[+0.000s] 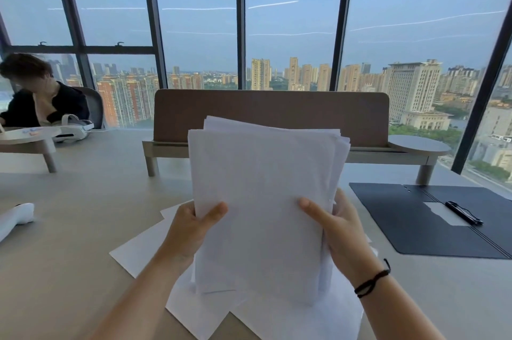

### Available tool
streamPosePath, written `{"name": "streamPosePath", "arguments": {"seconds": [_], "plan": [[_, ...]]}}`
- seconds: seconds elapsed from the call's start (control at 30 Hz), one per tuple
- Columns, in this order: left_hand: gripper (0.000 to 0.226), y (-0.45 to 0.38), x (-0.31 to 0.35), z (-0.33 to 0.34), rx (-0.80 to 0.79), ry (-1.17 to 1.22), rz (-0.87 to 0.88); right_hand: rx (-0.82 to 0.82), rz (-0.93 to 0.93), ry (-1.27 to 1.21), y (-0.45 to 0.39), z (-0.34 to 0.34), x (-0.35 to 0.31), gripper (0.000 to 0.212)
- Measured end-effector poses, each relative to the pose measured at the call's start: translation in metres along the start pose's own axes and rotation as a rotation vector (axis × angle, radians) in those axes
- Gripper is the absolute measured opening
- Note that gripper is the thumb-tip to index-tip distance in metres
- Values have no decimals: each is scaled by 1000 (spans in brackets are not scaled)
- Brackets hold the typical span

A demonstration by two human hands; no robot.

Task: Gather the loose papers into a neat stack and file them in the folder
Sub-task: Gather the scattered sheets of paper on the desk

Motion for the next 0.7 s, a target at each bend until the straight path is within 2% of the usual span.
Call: {"name": "streamPosePath", "arguments": {"seconds": [0.07,0.13,0.2,0.23,0.3,0.37,0.47,0.57,0.63,0.7], "plan": [[62,2,2,-2,22,-14,29,14,-39,101,1,0,-6,33],[50,0,16,6,26,-43,102,65,-94,170,-5,0,-21,23],[32,-6,36,16,21,-63,187,93,-175,197,-11,5,-43,24],[31,-8,45,18,34,-64,222,97,-214,206,-13,8,-52,26],[49,-12,47,13,51,-37,231,91,-236,168,-12,10,-59,30],[62,-9,36,6,0,53,182,77,-182,118,-5,7,-45,35],[41,4,3,8,-49,83,77,61,-64,117,12,5,-4,36],[18,5,-8,15,26,25,48,94,11,140,16,9,14,28],[15,0,4,18,54,26,72,119,-2,158,9,9,4,27],[15,-5,16,20,32,42,90,121,-39,161,3,6,-9,36]]}}
Point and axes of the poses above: each hand's wrist, its own y-axis away from the middle knuckle, its own z-axis out of the palm, x = y × z, the point moved 8 cm from there along -y, towards the middle knuckle, and after that the axes turned 10 degrees about y, right-handed, at the moved point
